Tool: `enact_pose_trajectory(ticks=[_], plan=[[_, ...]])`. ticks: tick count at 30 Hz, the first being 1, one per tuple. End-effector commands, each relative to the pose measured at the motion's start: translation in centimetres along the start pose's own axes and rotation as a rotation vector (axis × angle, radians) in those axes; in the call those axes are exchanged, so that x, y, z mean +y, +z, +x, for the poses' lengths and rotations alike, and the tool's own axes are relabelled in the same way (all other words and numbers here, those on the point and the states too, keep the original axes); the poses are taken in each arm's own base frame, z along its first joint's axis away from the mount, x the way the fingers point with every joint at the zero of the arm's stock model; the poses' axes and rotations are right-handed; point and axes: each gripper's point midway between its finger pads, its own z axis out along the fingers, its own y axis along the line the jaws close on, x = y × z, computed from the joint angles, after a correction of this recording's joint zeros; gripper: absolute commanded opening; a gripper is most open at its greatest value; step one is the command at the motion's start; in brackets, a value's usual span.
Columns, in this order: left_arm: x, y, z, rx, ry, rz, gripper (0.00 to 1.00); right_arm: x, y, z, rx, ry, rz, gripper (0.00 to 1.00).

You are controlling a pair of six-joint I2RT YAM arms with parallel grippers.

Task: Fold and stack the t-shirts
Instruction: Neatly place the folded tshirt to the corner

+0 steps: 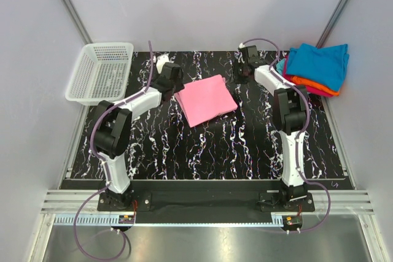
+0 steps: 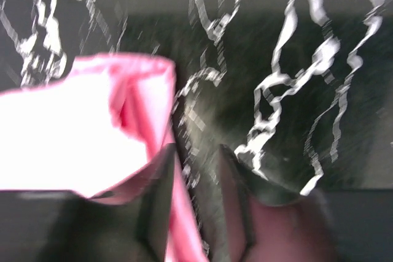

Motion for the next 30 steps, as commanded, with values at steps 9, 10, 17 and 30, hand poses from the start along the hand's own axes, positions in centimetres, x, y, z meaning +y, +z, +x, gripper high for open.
enact_pose_trajectory(ticks=[9, 10, 17, 30], plan=[[-10.7, -2.0, 2.6, 0.295, -0.103, 0.468, 0.43, 7.1, -6.2, 0.3, 0.010, -0.020, -0.273, 0.04], [-10.9, -2.0, 3.2, 0.320, -0.107, 0.480, 0.43, 7.2, -6.3, 0.8, 0.021, -0.021, -0.274, 0.03], [-10.3, -0.9, 7.2, 0.408, -0.116, 0.442, 0.40, 7.8, -5.6, 7.8, 0.161, -0.008, -0.297, 0.00], [-2.6, -1.8, 12.3, 0.458, 0.019, 0.157, 0.41, 2.5, -5.4, 18.5, 0.330, 0.152, -0.085, 0.00]])
